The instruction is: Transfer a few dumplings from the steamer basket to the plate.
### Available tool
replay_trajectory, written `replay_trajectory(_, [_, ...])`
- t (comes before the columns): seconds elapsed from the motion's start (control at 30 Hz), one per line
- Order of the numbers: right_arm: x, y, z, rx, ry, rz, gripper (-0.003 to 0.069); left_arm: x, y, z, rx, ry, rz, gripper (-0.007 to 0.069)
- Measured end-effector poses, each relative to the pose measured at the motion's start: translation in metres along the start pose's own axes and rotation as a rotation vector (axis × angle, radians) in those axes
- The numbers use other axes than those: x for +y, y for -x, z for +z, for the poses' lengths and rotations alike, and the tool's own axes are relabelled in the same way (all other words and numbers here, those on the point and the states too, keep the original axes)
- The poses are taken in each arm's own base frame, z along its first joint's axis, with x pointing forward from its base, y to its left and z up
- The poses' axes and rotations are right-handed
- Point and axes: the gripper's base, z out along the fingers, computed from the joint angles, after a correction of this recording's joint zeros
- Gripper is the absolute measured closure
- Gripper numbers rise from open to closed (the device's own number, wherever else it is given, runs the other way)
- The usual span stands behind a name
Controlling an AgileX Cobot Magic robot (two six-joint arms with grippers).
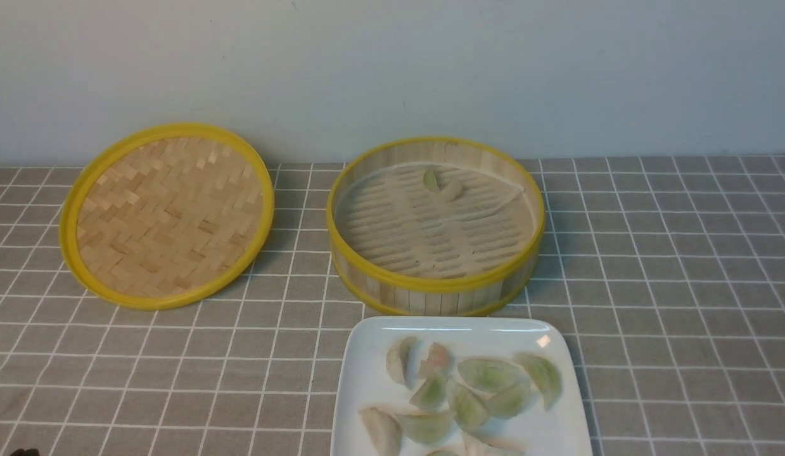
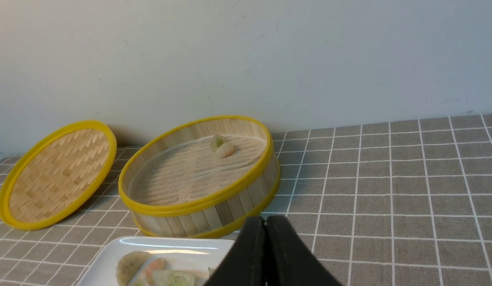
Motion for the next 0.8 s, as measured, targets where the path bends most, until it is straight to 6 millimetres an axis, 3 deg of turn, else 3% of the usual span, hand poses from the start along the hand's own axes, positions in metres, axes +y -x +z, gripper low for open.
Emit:
replay_trajectory(0.4, [0.004, 0.001, 0.000, -0.014, 0.048, -0.004, 0.0673, 0.000, 0.000, 0.000, 0.000, 0.000, 0.000, 0.0629])
replay_trajectory(0.57, [0.025, 0.012, -0.005, -0.159, 0.270, -0.158, 0.0673, 0.000, 0.000, 0.000, 0.000, 0.000, 0.000, 0.0629])
replay_trajectory(0.8, [0.035, 0.023, -0.011, -0.315, 0.370, -0.231, 0.0673, 0.000, 0.000, 0.000, 0.000, 0.000, 0.000, 0.0629])
